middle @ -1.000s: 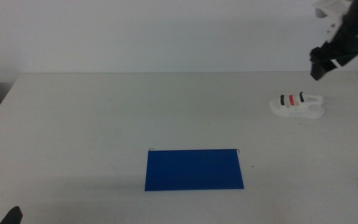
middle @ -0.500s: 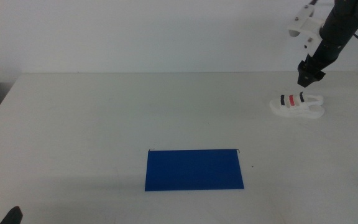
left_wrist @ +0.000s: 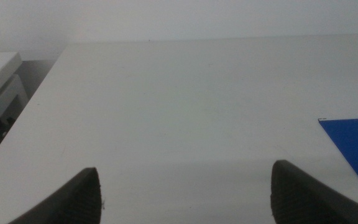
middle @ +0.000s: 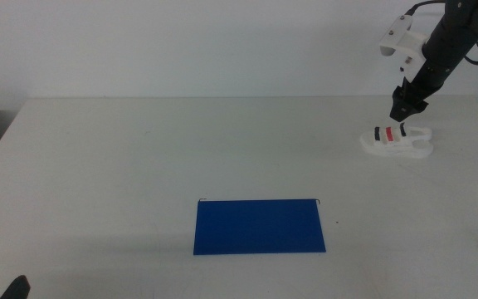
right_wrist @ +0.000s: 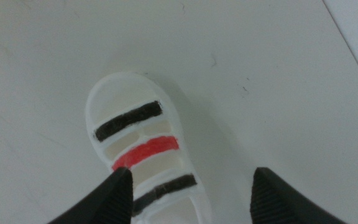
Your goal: Use one arm to grab the shoe from the table and place it on the mat.
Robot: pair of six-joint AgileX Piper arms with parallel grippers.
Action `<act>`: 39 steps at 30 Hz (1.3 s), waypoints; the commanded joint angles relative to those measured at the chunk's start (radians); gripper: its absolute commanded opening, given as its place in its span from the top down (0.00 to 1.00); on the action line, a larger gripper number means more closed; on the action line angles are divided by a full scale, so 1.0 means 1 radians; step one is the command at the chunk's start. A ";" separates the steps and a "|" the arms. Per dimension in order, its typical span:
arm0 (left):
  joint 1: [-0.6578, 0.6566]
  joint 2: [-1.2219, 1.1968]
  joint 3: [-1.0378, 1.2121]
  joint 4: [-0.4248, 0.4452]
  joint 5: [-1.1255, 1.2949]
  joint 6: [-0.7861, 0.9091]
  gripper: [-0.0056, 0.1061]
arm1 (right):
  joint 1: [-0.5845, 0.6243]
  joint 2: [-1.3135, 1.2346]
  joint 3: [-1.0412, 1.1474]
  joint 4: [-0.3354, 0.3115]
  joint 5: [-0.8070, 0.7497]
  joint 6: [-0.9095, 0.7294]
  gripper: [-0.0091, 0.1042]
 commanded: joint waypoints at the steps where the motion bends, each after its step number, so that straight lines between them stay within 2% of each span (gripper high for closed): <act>1: -0.005 -0.014 0.007 -0.008 -0.080 -0.005 0.11 | -0.010 -0.071 -0.031 0.011 0.044 0.004 0.47; 4: -0.005 -0.014 0.007 -0.008 -0.080 -0.005 0.11 | -0.004 -0.083 -0.018 0.052 0.045 0.023 0.37; 8: -0.005 -0.014 0.007 -0.008 -0.080 -0.005 0.11 | -0.001 -0.136 0.082 0.025 0.034 -0.089 0.20; 12: -0.005 -0.014 0.007 -0.008 -0.080 -0.005 0.11 | -0.001 -0.171 0.175 0.022 -0.068 -0.216 0.11; 26: -0.005 -0.014 0.007 -0.008 -0.080 -0.005 0.11 | -0.014 -0.103 0.247 -0.005 -0.253 -0.238 0.11; 33: -0.005 -0.014 0.007 -0.008 -0.080 -0.005 0.11 | -0.021 -0.069 0.247 0.001 -0.271 -0.238 0.12; 36: -0.005 -0.014 0.007 -0.008 -0.080 -0.005 0.11 | -0.021 -0.069 0.247 0.012 -0.246 -0.239 0.19; 39: -0.005 -0.014 0.007 -0.008 -0.080 -0.005 0.11 | -0.021 -0.071 0.245 0.013 -0.201 -0.242 0.41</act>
